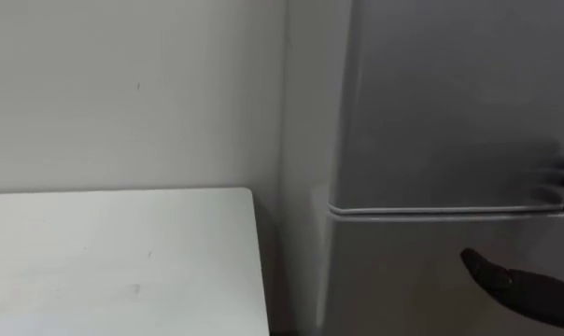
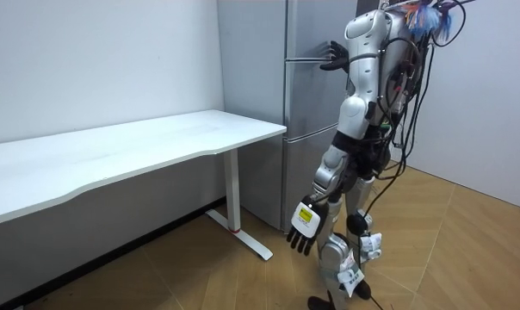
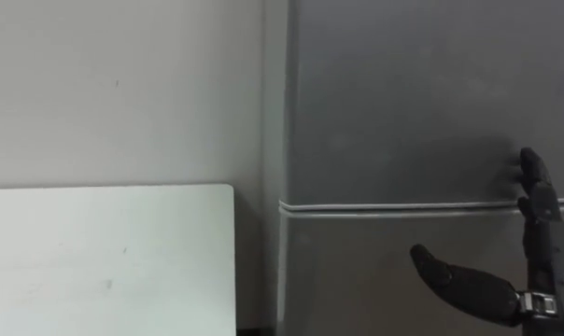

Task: Put the bottle in the upper fridge

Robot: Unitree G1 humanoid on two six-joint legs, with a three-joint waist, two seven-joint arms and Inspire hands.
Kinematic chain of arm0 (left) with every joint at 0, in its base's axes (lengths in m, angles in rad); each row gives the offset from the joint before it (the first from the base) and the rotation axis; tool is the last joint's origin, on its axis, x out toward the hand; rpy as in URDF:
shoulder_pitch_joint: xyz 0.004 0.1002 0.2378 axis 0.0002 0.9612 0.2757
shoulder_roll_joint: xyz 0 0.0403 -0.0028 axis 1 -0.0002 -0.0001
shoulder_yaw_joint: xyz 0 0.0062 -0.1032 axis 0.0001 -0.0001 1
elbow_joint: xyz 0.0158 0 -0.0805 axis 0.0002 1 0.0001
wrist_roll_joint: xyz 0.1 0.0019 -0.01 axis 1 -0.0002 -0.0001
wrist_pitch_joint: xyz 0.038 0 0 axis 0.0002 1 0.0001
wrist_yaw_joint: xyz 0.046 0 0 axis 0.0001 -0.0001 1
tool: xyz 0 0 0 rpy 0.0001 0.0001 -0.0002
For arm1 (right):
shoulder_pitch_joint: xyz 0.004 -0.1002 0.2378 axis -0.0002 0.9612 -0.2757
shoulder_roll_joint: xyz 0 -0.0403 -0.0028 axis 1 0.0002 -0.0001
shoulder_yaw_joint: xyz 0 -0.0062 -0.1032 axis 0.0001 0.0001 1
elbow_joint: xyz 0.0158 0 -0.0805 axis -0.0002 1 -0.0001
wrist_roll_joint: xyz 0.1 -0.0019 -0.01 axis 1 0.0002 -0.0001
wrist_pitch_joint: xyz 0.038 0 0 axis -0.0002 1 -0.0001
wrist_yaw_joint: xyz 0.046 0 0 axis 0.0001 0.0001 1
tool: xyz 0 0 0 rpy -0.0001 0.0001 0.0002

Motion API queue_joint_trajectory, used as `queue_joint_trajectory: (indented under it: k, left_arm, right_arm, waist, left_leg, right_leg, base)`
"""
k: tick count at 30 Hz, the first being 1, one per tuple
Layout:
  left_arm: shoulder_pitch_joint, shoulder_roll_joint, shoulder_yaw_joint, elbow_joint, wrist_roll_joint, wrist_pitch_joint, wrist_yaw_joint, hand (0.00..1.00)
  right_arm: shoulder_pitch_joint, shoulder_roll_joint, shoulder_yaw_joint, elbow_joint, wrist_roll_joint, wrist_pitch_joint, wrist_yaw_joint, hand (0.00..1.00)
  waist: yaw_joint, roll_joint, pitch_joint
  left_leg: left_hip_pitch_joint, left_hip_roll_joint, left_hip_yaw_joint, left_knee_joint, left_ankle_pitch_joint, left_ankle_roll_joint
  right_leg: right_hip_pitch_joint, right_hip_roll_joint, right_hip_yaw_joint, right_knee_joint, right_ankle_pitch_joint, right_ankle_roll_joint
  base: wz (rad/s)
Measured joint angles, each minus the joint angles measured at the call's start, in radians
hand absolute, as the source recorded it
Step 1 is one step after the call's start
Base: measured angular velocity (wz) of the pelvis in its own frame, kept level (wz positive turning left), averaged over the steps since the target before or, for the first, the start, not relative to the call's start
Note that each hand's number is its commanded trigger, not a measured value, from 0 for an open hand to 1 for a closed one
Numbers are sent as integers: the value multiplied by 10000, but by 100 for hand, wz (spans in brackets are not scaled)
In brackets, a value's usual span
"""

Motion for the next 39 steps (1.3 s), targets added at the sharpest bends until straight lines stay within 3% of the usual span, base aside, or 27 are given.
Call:
queue_joint_trajectory:
  k: [19, 22, 30, 39]
  left_arm:
    - [194, -3, 9, -176, 377, -10, -161, 0]
    - [328, -27, 218, -190, 371, -20, -212, 0]
    - [634, -36, 793, -271, 367, -169, -276, 0]
    - [636, -210, 1471, -444, 357, -273, -259, 0]
  right_arm:
    - [-105, -29, -174, 314, -19, -200, -14, 0]
    - [-106, -52, -481, 282, -20, -183, -1, 0]
    - [-208, -759, -1780, 245, 401, 337, -432, 0]
    - [-209, -899, -3027, 241, 1566, 364, -1551, 0]
  waist:
    - [-92, 14, 0]
    - [-267, 23, -7]
    - [-374, -25, -20]
    - [-555, -158, 8]
  left_leg:
    - [-18, -23, -111, 38, 1, 4]
    - [-103, -59, -192, 73, -9, 28]
    - [-167, -76, -217, 59, 1, 47]
    - [-141, -69, -102, 58, 3, 42]
  right_leg:
    - [-5, -68, -116, -13, 10, 1]
    - [4, -117, -254, -22, 1, 20]
    - [-35, -115, -291, -11, -17, 49]
    - [-147, -102, -179, -7, -74, 47]
  base:
    - [1]
    - [14]
    - [2]
    - [-3]
